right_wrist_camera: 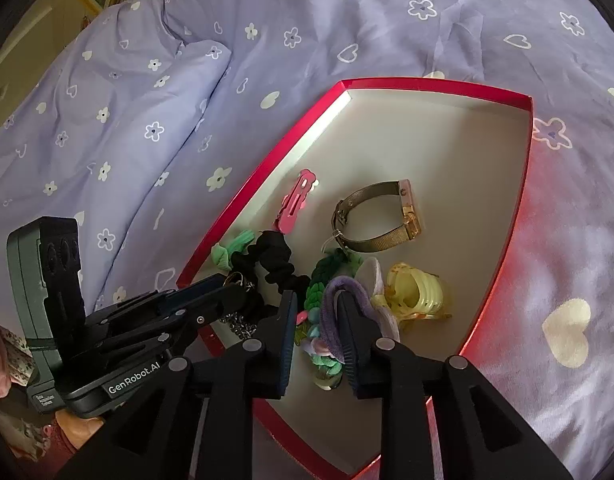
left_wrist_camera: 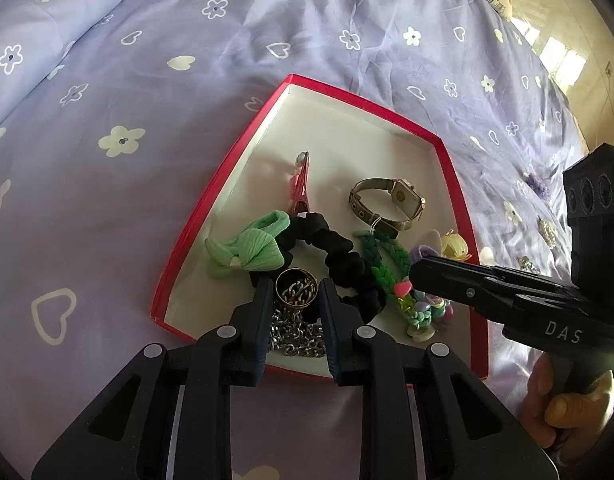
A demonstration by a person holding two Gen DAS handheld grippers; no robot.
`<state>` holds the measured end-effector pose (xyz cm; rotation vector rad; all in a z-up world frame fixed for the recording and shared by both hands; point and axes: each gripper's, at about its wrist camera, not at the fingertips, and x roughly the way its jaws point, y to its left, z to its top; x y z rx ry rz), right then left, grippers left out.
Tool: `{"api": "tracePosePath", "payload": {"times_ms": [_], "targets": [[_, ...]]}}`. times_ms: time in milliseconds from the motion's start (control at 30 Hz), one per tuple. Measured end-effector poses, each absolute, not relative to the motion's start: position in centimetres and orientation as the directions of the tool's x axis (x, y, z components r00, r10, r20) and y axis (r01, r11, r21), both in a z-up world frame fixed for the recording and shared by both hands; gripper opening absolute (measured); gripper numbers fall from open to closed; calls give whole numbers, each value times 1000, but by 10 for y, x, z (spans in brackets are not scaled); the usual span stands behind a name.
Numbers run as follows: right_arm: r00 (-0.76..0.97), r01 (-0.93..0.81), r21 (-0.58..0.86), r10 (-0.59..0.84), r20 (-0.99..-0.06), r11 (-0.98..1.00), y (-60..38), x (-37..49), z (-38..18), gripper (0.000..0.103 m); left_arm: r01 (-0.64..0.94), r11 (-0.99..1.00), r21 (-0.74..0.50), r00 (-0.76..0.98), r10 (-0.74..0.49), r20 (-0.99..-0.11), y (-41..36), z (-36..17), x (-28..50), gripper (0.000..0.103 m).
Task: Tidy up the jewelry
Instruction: 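Drop the ring into the box with the left tool while the right drops the bow bracelet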
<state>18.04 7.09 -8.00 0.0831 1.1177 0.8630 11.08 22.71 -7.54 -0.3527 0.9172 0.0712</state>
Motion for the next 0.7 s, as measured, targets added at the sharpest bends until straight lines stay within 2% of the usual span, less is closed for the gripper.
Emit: {"api": "tracePosePath", "payload": {"times_ms": [100,167,467,567,633,700], "targets": [[159,-559,470,644,-748,683,69,180,-80,24,-210,940,-268,608,-89,-789,227,-75,111,22],[159,-556,474,647,-745,683,68,180,-79,24,-214,940,-266,606,-86,-791,227,-76,110,29],[163,-548,494,665,-728,675,63,178,-76,26,-219,939,-265,603,-84,-794,227,-74,107,37],[167,-543,501,672,-722,674,60,177,-74,28,-215,940,-264,606,-84,-791,224,-72,105,39],[170,-538,509,678,-716,672,57,176,-73,35,-212,940,-266,608,-86,-790,223,-71,103,40],[171,-533,517,684,-709,670,55,175,-72,37,-211,939,-271,612,-89,-786,222,-69,100,42]]}}
